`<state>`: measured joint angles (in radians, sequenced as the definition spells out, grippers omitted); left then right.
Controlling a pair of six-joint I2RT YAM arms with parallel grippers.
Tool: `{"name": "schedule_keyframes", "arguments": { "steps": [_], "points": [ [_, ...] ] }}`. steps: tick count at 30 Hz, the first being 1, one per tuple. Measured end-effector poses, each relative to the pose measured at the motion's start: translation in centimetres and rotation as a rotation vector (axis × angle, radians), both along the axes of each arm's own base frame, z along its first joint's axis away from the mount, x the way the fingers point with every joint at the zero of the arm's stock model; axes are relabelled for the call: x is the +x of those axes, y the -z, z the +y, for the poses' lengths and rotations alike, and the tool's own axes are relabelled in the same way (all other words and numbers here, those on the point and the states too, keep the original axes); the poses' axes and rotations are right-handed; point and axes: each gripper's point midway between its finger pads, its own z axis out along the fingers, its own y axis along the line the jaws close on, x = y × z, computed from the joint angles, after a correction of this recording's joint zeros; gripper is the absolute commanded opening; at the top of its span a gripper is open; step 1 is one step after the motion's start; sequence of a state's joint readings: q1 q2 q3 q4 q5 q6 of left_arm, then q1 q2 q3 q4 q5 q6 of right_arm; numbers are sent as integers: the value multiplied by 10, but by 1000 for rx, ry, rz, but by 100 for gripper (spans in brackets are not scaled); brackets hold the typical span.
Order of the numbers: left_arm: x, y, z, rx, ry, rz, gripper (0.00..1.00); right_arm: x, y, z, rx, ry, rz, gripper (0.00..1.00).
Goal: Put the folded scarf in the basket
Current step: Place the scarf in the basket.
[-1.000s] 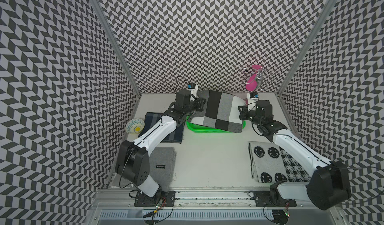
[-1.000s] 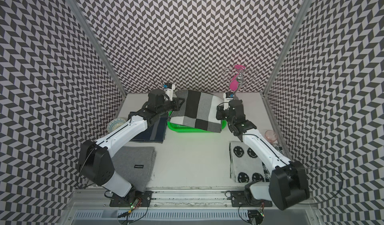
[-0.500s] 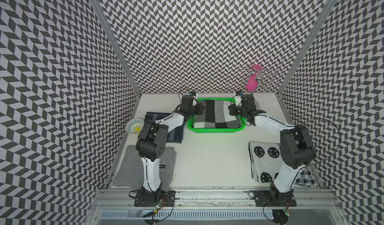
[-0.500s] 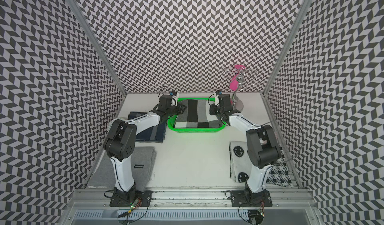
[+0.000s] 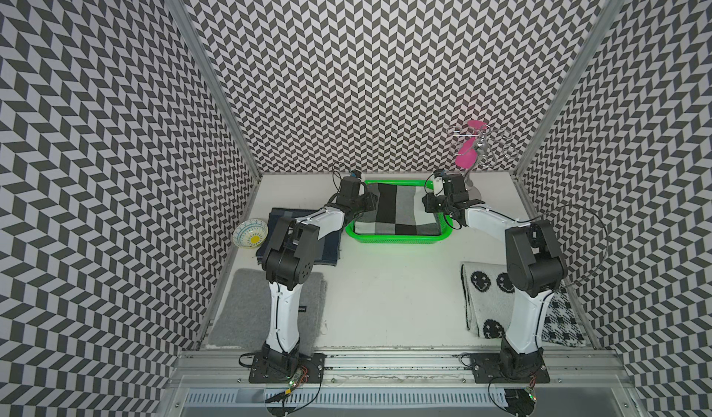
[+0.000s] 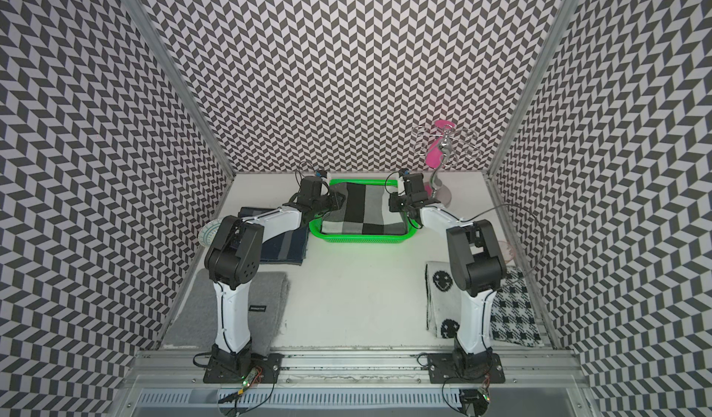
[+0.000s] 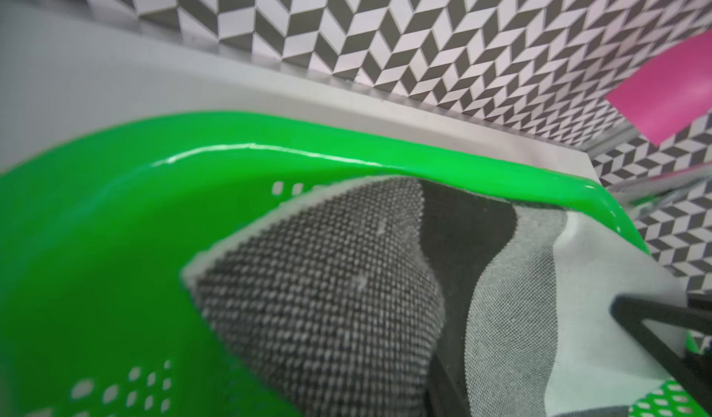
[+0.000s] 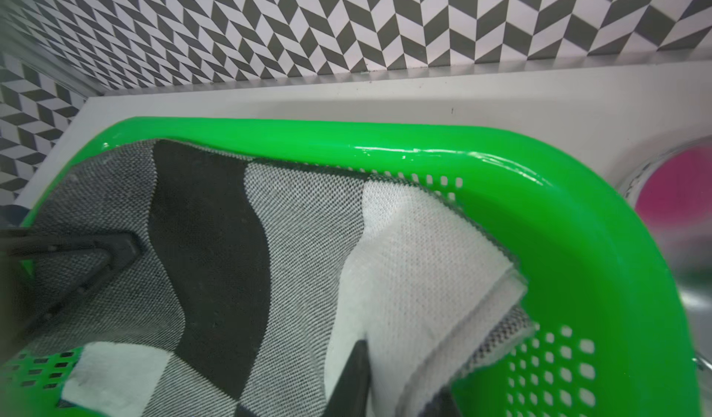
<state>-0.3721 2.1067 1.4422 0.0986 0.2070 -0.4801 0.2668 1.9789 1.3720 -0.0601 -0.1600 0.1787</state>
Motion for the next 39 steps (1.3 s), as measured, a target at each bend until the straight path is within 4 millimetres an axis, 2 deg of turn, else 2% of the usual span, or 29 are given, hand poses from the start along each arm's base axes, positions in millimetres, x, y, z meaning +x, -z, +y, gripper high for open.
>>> {"name": "schedule_keyframes", "arguments": {
  "steps": [3,5,6,7,12,18,22,27,31,33,35,36,39],
  "points": [
    [2,-1,2,1,-18,-2,42,0,0,-1,-1,-1,-1,26],
    [3,-2,3,8,-26,-7,55,1,0,-1,-1,-2,-4,33],
    [5,-3,4,10,-31,-11,81,0,0,-1,-3,-3,-4,34],
    [6,-5,4,13,-34,-13,99,0,0,-1,-4,-3,-4,34],
    [14,-26,0,26,-50,-60,100,-2,-7,-4,-12,9,-16,40],
    [9,-37,5,54,-76,-61,100,-8,-43,-4,-13,14,-74,41],
    [4,-56,3,65,-83,-87,100,-12,-61,4,-16,4,-113,37],
    [-11,-88,-6,60,-54,-139,100,-16,-59,15,-5,-27,-107,25],
    [-22,-111,-21,7,14,-177,97,-9,-42,21,6,-42,-83,22],
    [-22,-109,-26,-5,37,-176,91,-4,-27,22,0,-39,-60,22],
    [-18,-94,-32,-7,55,-156,84,4,-12,23,-12,-32,-37,21],
    [-15,-82,-35,-3,64,-137,80,9,-4,23,-22,-26,-25,21],
    [-5,-40,-42,22,77,-76,78,16,16,20,-53,-4,-3,21]
  ]
}}
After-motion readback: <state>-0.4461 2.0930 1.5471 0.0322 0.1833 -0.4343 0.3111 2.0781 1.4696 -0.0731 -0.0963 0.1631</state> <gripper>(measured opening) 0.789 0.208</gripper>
